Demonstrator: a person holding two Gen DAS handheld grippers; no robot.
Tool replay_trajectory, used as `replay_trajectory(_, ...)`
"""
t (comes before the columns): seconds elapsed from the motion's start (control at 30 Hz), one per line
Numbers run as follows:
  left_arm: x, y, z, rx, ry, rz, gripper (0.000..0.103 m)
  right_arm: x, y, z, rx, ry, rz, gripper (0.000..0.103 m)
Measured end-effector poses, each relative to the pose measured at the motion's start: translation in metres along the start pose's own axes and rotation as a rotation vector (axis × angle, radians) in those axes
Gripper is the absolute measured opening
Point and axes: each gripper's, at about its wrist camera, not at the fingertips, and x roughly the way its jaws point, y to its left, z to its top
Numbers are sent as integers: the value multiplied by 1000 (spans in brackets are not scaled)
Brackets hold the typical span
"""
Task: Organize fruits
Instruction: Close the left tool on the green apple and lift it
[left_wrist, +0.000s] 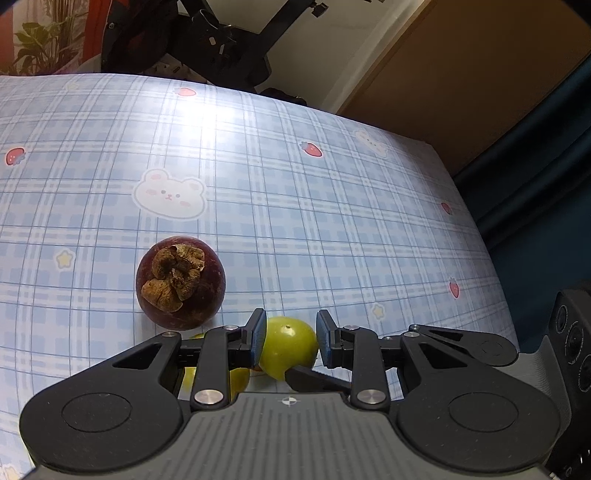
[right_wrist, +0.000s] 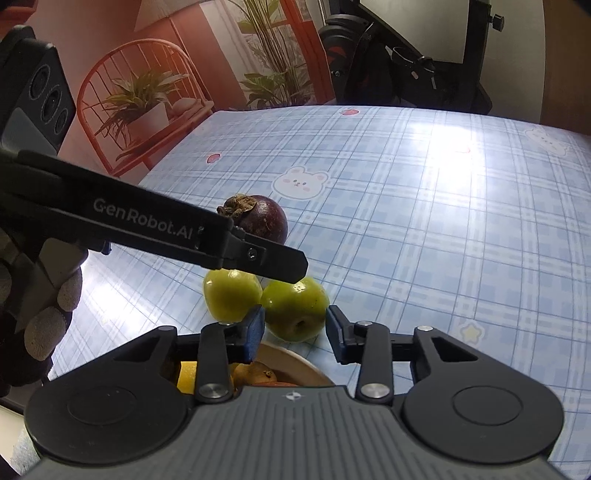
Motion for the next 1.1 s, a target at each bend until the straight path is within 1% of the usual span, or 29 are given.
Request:
replay_trajectory(0.2,11,2,-1,-27,10,-5,31,-9,-11,0,12,-15,-35,38)
replay_trajectory(0.33,17,1,0,-23,7,-8,31,-11,-12,-3,11,-10,-43,38)
replay_trajectory(0.53,24,-1,1,-17,9,-18,31,-3,-4,-4,-26,18,-32,38)
replay_trajectory(0.87,28,-1,3,-33,-1,-30,31,7,-18,-4,55,16,4,41)
replay_trajectory(1.03,28,-1,3,-33,-2,-25,31,6,-18,-4,58,11,1,42)
replay_trajectory(1.1,25,-4,2,-18,-8,-22,31,3,-14,-6,46,2,-5,42)
